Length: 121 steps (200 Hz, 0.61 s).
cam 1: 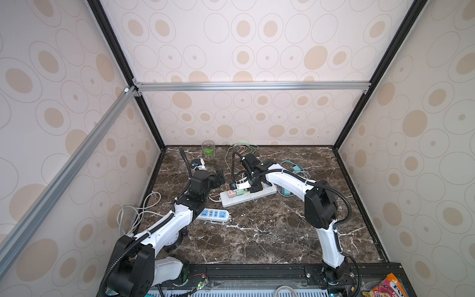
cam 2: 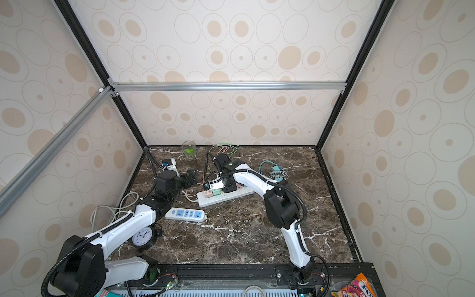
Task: Insert plugs into power strip
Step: Insert the plug into the socket.
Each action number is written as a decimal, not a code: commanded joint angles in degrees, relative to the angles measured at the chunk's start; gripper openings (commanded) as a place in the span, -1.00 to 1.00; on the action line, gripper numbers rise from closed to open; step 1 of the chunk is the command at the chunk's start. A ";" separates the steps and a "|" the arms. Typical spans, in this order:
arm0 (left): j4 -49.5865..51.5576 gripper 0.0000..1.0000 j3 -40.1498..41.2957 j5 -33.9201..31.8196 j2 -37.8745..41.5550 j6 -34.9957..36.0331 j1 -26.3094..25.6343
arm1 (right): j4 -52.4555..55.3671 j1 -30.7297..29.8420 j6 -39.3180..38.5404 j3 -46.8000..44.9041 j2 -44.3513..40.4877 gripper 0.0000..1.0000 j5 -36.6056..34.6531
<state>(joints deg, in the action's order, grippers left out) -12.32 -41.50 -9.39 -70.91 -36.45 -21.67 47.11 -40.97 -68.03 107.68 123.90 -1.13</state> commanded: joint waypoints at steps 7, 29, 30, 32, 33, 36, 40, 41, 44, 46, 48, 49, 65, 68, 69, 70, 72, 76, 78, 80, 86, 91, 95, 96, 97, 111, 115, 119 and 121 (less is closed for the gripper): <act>0.76 0.97 0.03 -1.67 2.22 1.19 0.73 | 8.70 -0.02 -1.80 4.85 2.59 -1.00 3.43; 0.82 0.97 0.76 -1.86 2.96 1.03 0.99 | 11.80 0.05 -1.84 6.89 3.86 -1.00 3.24; 0.81 0.97 0.83 -1.86 3.01 1.03 1.00 | 11.96 0.03 -1.84 6.95 3.92 -1.00 3.24; 0.83 0.97 0.87 -1.86 3.12 1.03 0.99 | 12.24 -0.03 -1.89 7.11 4.01 -1.00 3.15; 0.86 0.97 0.93 -1.86 3.13 1.03 1.00 | 12.40 -0.01 -1.91 7.24 4.09 -1.00 3.10; 0.86 0.97 0.97 -1.86 3.23 0.96 1.07 | 12.80 0.01 -1.99 7.42 4.15 -1.00 3.00; 0.83 0.97 1.18 -1.86 3.32 0.94 1.10 | 13.18 0.01 -2.02 7.60 4.31 -1.00 2.87; 0.82 0.97 1.16 -1.86 3.32 0.94 1.10 | 13.22 0.01 -2.06 7.71 4.37 -1.00 2.83; 0.84 0.97 1.21 -1.86 3.45 0.94 1.18 | 13.38 -0.03 -2.05 7.79 4.46 -1.00 2.64; 0.83 0.97 1.30 -1.86 3.42 0.94 1.23 | 13.43 0.00 -2.03 7.80 4.50 -1.00 2.49; 0.85 0.97 1.30 -1.86 3.53 0.89 1.20 | 13.44 -0.08 -2.09 7.81 4.51 -1.00 2.39; 0.83 0.97 1.36 -1.86 3.56 0.87 1.20 | 13.44 -0.08 -2.10 7.81 4.55 -1.00 2.33; 0.81 0.97 1.61 -1.86 3.68 0.78 1.30 | 12.32 -0.07 -2.54 7.00 4.51 -1.00 1.19; 0.84 0.97 1.64 -1.86 3.68 0.77 1.36 | 12.04 -0.12 -2.62 6.86 4.51 -1.00 1.09; 0.86 0.97 1.62 -1.86 3.68 0.76 1.36 | 11.99 -0.10 -2.67 6.77 4.51 -1.00 1.06; 0.83 0.97 1.60 -1.86 3.68 0.72 1.37 | 11.93 -0.09 -2.74 6.67 4.56 -1.00 1.05; 0.83 0.97 1.66 -1.80 3.68 0.69 1.37 | 11.77 -0.10 -2.84 6.56 4.59 -1.00 1.06; 0.80 0.97 1.68 -1.78 3.68 0.68 1.38 | 11.49 -0.08 -2.97 6.38 4.64 -1.00 1.04; 0.80 0.97 1.68 -1.77 3.68 0.63 1.42 | 11.33 -0.12 -2.98 6.33 4.68 -1.00 1.04; 0.80 0.97 1.75 -1.77 3.68 0.60 1.38 | 11.16 -0.22 -2.98 6.25 4.69 -1.00 1.08; 0.63 0.97 1.84 -1.71 3.70 0.50 1.46 | 10.79 -0.17 -2.94 6.02 4.77 -1.00 1.27; 0.53 0.97 1.86 -1.62 3.68 0.42 1.37 | 10.48 -0.24 -2.99 5.86 4.86 -1.00 1.60; 0.49 0.97 1.92 -1.53 3.61 0.33 1.49 | 10.11 -0.26 -2.99 5.66 4.86 -1.00 1.80; 0.47 0.97 1.93 -1.52 3.60 0.33 1.47 | 10.02 -0.30 -2.99 5.64 4.91 -1.00 1.82; 0.42 0.97 1.98 -1.52 3.60 0.33 1.46 | 9.88 -0.27 -2.99 5.58 4.89 -1.00 1.82; 0.28 0.97 1.95 -1.34 3.50 0.15 1.43 | 8.61 -0.26 -2.81 4.85 4.95 -1.00 1.89; 0.28 0.97 1.99 -1.26 3.50 0.15 1.45 | 8.34 -0.26 -2.81 4.68 5.00 -1.00 1.84; 0.28 0.97 1.95 -1.25 3.50 0.15 1.46 | 7.99 -0.27 -2.74 4.52 4.99 -1.00 1.65; 0.28 0.97 2.01 -1.25 3.50 0.15 1.50 | 7.82 -0.26 -2.73 4.48 4.96 -1.00 1.52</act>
<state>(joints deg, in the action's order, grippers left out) -11.62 -39.53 -10.20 -68.36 -36.36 -20.67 55.66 -40.88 -69.52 113.78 127.37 -0.16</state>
